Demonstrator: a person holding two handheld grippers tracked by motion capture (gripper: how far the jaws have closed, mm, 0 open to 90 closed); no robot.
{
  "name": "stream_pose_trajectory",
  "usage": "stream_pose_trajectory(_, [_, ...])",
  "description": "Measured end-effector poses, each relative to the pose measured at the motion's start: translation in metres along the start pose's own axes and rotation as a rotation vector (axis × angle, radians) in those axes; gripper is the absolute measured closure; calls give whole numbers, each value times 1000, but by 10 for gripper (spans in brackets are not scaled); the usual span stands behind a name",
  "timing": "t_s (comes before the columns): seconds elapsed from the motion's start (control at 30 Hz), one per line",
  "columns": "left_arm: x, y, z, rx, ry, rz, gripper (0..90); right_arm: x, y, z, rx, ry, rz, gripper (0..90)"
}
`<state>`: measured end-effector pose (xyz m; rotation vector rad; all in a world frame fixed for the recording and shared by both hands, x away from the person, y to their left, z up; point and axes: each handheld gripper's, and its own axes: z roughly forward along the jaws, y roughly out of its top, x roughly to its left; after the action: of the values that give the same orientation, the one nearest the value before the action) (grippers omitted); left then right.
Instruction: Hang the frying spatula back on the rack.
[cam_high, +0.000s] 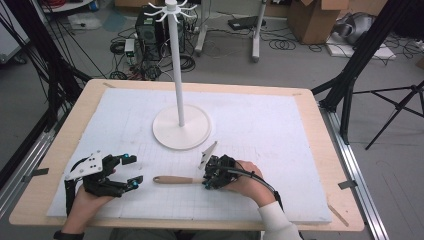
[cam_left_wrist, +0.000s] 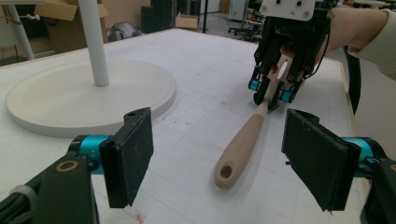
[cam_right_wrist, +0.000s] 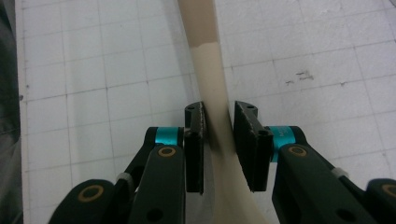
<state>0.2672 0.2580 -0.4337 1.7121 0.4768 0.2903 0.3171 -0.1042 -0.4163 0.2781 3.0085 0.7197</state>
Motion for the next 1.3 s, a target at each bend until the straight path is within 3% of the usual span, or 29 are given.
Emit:
stream_pose_trajectory(0.13, [0,0,0,3,-2,0,256,1,1,0,9,-1,-25,725])
stream_pose_trajectory(0.27, [1,-1,1,7,-3,-5,258,-1,1,0,7,8,-19,726])
stream_pose_trajectory(0.5, [-1,-1,3,13,-6,-1,264,3,2,0,8,-10,-50,779])
stream_pose_trajectory(0.77, [0,0,1,6,-8,-2,269,2,2,-1,0,-5,-24,781])
stream_pose_trajectory(0.9, [-1,0,1,-2,-11,-1,273,2,1,-1,-42,-17,-11,782])
stream_pose_trajectory(1.07, [-3,4,-2,-51,-27,-14,274,1,-2,-5,-108,-27,9,781])
stream_pose_trajectory(1.3, [-10,9,1,-71,-29,-16,268,5,-6,-28,-239,-103,37,781])
